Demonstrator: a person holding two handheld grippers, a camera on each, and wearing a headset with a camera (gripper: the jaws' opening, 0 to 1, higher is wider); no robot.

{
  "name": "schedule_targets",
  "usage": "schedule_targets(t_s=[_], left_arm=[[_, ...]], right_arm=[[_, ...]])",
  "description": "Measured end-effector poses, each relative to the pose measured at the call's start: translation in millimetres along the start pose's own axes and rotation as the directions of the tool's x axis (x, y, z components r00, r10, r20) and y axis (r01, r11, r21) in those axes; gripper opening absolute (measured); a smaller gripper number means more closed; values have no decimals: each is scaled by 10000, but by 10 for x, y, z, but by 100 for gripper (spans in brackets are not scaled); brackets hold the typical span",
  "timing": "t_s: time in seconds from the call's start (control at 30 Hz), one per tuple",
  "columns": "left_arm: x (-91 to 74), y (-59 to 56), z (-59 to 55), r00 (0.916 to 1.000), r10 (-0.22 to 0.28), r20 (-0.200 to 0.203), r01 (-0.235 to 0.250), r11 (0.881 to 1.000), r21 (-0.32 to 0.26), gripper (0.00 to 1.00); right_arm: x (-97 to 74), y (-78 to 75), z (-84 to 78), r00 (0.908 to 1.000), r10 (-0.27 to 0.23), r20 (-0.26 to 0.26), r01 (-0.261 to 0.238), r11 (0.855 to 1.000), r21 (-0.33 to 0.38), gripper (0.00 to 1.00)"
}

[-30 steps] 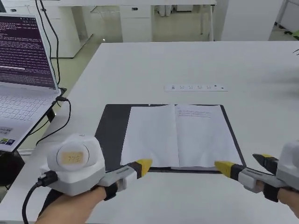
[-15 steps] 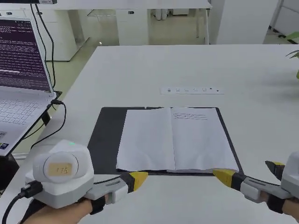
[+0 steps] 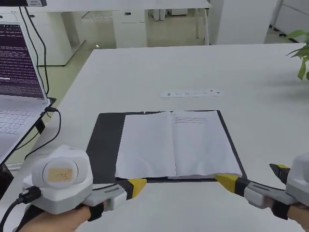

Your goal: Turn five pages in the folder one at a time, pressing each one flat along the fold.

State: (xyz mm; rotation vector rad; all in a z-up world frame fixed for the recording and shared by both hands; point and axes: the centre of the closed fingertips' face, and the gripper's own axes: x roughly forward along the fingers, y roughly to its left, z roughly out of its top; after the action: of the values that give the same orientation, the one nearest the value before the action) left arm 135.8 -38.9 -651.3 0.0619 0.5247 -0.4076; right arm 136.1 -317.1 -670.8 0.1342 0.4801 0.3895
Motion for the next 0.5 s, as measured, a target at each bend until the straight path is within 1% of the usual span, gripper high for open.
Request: schedule_targets(t_s=[0.13, 0.23, 0.27, 0.33, 0.4, 0.47, 0.5], left_arm=[[142, -125, 29, 9992, -381, -87, 385, 9985, 396, 99], [257, -236, 52, 9975, -698, -145, 707, 9947, 751, 99], [302, -286, 53, 9962, -829, -253, 849, 9925, 878, 99], [351, -337, 63, 9949, -963, -290, 987, 9903, 978, 99], [456, -419, 89, 9923, -1199, -314, 1229, 9847, 1233, 99], [523, -473, 110, 9905, -1316, -401, 1362, 9791, 1512, 94], [551, -496, 121, 9896, -1376, -418, 1426, 9767, 1604, 93]], right_arm=[[-20, 31, 8, 9999, -67, 83, 66, 10000, 12, 100], [-34, 70, 13, 9999, -77, 106, 79, 9999, -150, 100], [-38, 80, 18, 9999, -82, 138, 85, 9997, -218, 100], [-41, 93, 18, 9999, -55, 144, 58, 9997, -221, 100], [-50, 123, 21, 9998, -56, 179, 63, 9992, -404, 100], [-53, 141, 2, 9999, -61, 83, 67, 9979, -639, 100], [-55, 148, 0, 10000, -61, 70, 66, 9977, -671, 100]])
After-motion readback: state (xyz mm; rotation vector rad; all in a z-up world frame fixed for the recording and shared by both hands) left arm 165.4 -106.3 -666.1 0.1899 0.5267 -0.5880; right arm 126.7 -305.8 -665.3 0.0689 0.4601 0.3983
